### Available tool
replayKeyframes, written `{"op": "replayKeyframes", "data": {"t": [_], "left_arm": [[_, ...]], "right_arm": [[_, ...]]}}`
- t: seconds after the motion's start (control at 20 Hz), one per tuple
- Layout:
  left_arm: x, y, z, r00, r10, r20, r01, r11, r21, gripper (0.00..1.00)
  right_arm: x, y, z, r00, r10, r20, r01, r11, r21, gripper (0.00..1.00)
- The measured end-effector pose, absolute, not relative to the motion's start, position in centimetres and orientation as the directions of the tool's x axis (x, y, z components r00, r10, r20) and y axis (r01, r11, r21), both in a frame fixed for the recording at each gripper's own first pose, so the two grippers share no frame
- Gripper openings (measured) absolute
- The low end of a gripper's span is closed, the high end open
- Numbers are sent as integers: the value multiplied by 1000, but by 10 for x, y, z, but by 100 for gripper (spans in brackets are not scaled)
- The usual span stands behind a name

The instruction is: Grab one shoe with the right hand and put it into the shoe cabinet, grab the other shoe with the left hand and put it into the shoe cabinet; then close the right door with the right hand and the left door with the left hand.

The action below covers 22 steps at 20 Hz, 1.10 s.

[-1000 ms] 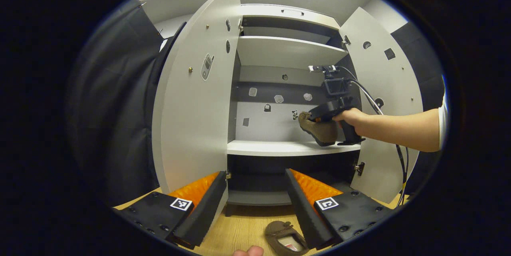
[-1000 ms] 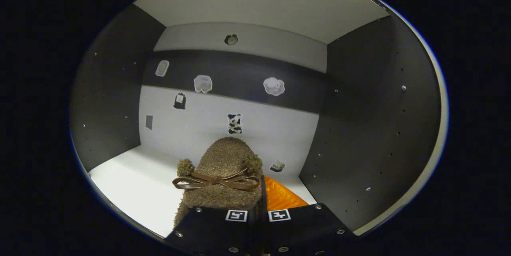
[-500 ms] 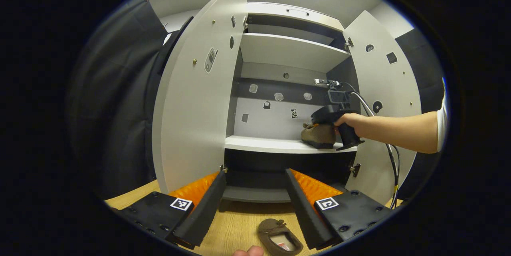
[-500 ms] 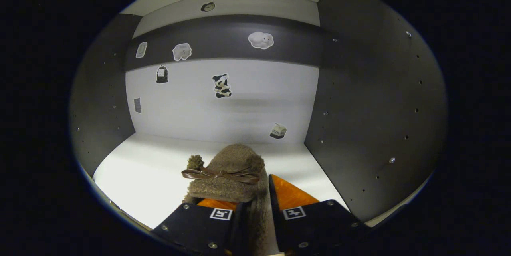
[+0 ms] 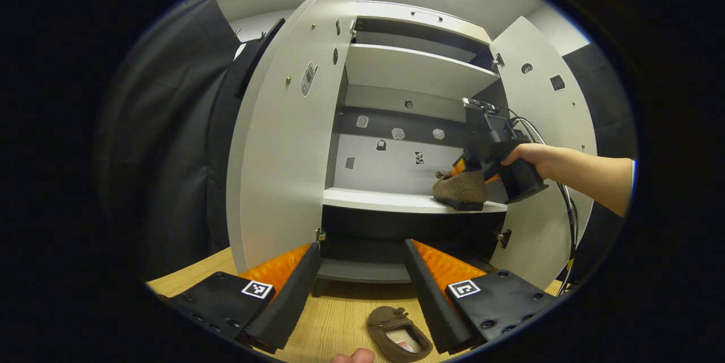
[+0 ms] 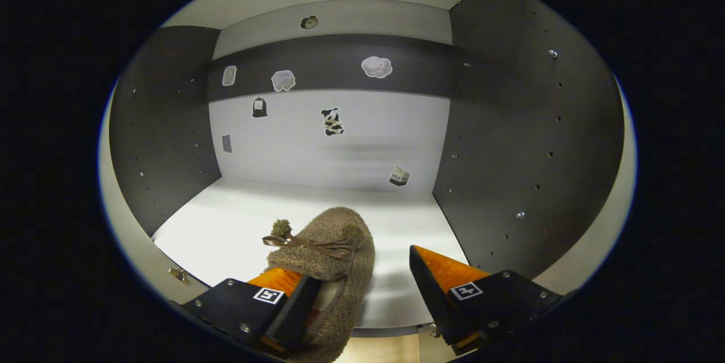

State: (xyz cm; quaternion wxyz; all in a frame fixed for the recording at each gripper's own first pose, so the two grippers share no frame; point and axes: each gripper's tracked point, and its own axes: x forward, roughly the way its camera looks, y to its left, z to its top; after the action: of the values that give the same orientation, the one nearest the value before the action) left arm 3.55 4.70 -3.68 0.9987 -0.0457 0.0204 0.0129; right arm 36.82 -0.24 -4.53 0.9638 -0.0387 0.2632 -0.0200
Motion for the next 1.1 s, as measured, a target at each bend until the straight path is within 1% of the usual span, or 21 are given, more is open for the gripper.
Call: {"op": "replayKeyframes", "data": {"t": [0.05,0.15,0.2,0.3,0.45,0.6,0.7,0.75,0.8,0.95,1.0,1.05,1.1], "left_arm": [[36,47,-38,999,21,-49,-26,996,-88,96],[34,47,-36,999,14,-52,-19,996,-86,96],[34,45,-36,999,10,-50,-14,996,-87,96],[33,44,-34,999,4,-41,-8,996,-86,96],[35,42,-35,999,-9,-39,6,996,-90,96],[38,37,-37,998,-26,-52,21,995,-98,99],[39,34,-38,998,-35,-58,29,994,-108,94],[38,35,-38,997,-35,-64,27,994,-110,96],[37,34,-39,997,-35,-70,27,994,-109,96],[32,42,-38,998,-22,-57,16,995,-101,96],[33,44,-40,998,-16,-56,10,995,-101,96],[33,47,-43,998,-7,-64,1,995,-101,96],[34,49,-45,998,-3,-66,-3,995,-102,94]], "right_arm": [[377,-1,-49,858,-53,-512,21,997,-68,90],[380,-1,-56,844,-58,-533,33,998,-55,91],[373,1,-52,850,-50,-524,26,998,-52,92],[358,-5,-37,872,-70,-485,30,995,-90,93],[328,-3,-24,877,-59,-477,-9,990,-138,95],[341,3,-23,887,-47,-460,-17,991,-133,94],[363,7,-37,876,-34,-481,-5,997,-79,94],[363,6,-49,854,-25,-520,3,999,-43,94],[356,7,-58,826,-16,-564,16,1000,-5,95],[335,10,-40,833,31,-552,-5,999,50,94],[328,12,-29,844,46,-535,-14,998,63,89],[320,14,-17,853,62,-518,-26,997,75,93],[313,16,-4,870,70,-488,-36,996,78,93]]}}
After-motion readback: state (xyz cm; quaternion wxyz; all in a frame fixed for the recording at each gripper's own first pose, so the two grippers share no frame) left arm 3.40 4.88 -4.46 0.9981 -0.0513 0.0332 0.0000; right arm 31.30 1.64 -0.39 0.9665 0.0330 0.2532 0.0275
